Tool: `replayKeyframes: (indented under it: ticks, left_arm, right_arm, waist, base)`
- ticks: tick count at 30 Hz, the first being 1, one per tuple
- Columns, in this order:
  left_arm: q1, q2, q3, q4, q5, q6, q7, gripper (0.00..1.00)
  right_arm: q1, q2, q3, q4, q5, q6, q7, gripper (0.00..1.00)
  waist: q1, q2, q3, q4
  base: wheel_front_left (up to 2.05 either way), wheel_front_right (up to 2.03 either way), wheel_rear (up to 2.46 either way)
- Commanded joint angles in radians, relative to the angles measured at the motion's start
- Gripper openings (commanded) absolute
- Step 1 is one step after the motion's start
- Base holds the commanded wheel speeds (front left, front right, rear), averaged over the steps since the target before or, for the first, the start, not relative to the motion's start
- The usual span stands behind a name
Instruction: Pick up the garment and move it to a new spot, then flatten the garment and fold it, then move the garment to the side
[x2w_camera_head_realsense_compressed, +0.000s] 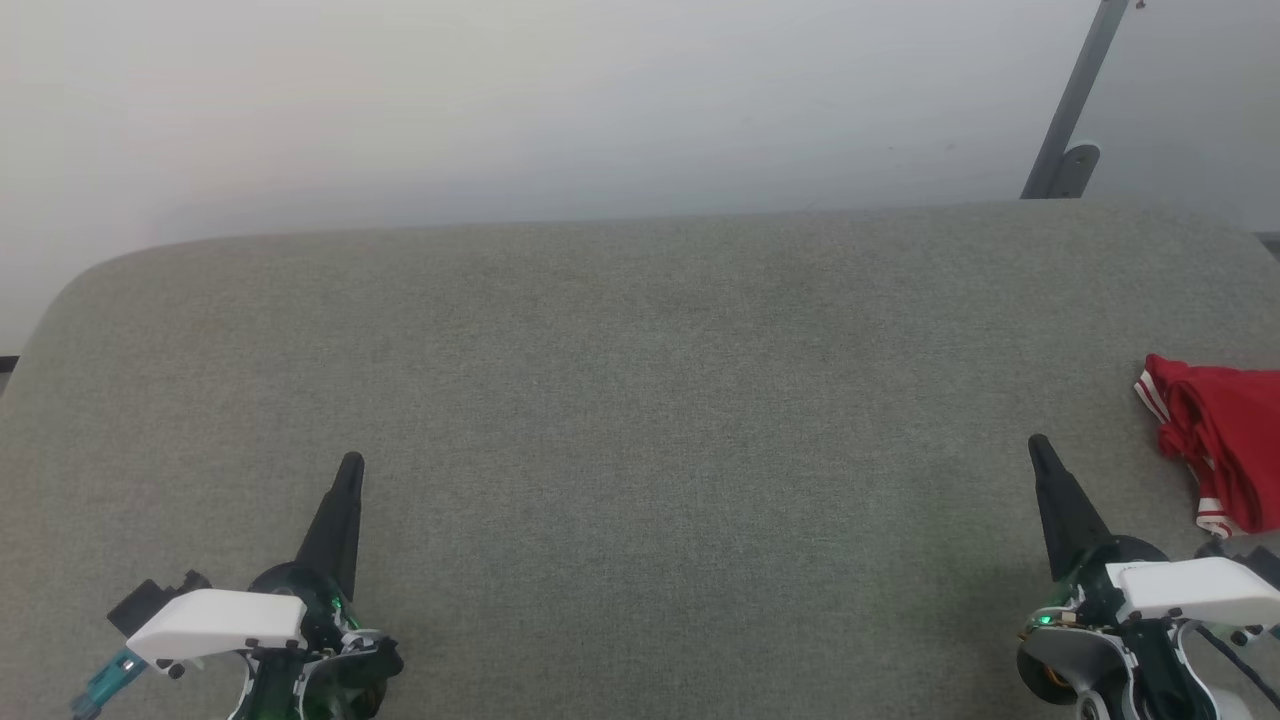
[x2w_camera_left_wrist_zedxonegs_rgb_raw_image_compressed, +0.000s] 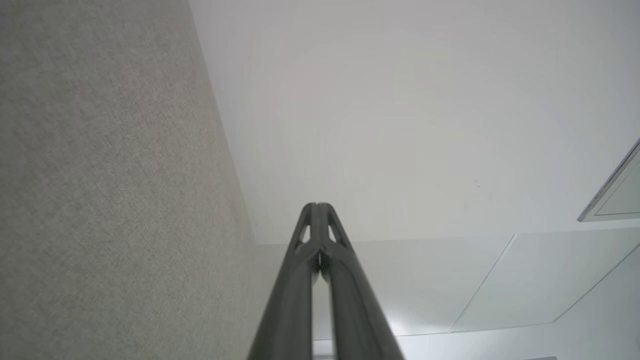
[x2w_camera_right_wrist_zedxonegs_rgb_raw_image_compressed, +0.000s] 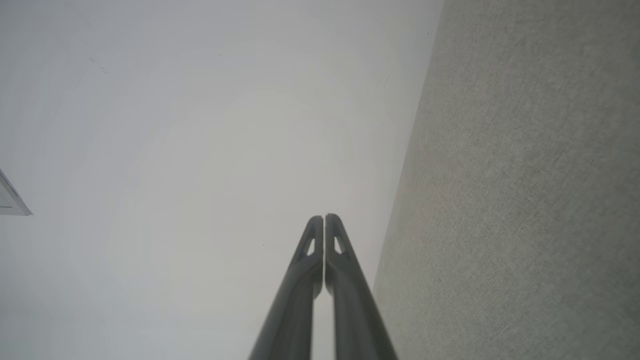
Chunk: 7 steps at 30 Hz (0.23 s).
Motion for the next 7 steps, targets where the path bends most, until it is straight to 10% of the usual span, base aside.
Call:
replayKeyframes:
  ticks: [1,7]
  left_arm:
    - [-0.012,-0.003,0.004,0.000,0.006,-0.002,0.004,0.00]
    - [-0.012,-0.003,0.004,0.000,0.006,-0.002,0.004,0.00]
  right_arm:
    - [-0.006,0.004,-0.001,0.003,0.004,0.000,0.002,0.00]
    - [-0.006,0.004,-0.001,0.003,0.004,0.000,0.002,0.00]
  waist:
    - [-0.0001,0.0000,0.000,0.000]
    - [-0.0001,0.0000,0.000,0.000]
  base:
    - [0.00,0.00,0.00]
    - [0.00,0.00,0.00]
